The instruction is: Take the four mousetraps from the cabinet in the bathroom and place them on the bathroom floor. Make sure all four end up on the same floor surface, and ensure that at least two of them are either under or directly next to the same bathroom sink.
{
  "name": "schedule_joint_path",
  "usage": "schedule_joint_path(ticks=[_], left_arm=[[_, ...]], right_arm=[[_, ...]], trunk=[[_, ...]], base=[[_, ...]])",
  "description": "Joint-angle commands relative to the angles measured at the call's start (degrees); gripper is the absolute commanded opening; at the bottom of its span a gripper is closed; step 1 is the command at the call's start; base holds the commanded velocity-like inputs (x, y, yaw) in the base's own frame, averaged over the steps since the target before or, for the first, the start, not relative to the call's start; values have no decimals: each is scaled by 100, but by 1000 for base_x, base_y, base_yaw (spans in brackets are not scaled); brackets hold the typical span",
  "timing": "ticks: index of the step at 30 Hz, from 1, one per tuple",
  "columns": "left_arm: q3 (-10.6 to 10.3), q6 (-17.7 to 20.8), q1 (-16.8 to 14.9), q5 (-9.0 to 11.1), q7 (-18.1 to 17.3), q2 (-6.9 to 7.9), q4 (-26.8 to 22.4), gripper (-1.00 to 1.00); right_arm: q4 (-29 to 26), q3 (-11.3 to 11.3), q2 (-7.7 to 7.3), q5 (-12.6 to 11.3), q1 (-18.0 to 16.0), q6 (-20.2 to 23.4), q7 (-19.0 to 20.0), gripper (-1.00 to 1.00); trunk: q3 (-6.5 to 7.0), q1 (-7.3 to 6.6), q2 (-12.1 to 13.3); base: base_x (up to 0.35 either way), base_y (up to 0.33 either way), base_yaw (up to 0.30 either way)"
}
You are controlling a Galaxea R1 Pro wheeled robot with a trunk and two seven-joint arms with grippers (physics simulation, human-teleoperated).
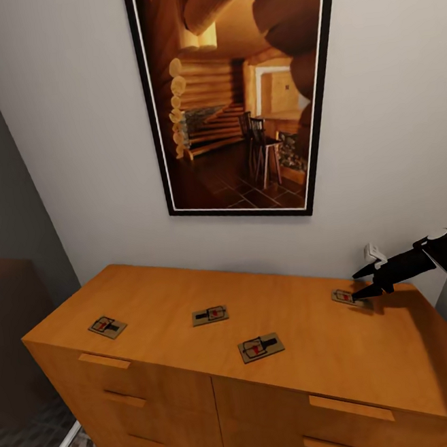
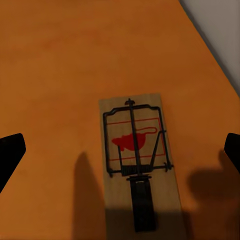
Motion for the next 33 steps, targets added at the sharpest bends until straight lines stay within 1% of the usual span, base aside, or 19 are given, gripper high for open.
schedule_joint_path(ticks=[1,16,33], left_arm=[[-5,-30,-3,-1,15,0,10,100],[-5,-30,-3,-1,15,0,10,100],[-5,-30,-3,-1,15,0,10,100]], right_arm=[[-4,2,-1,7,-3,8,17,100],[-4,2,-1,7,-1,8,37,100],[-4,2,-6,7,-1,8,41,100]], trunk=[[-13,0,-3],[-132,0,-3],[-186,0,-3]], base=[[0,0,0],[0,0,0],[0,0,0]])
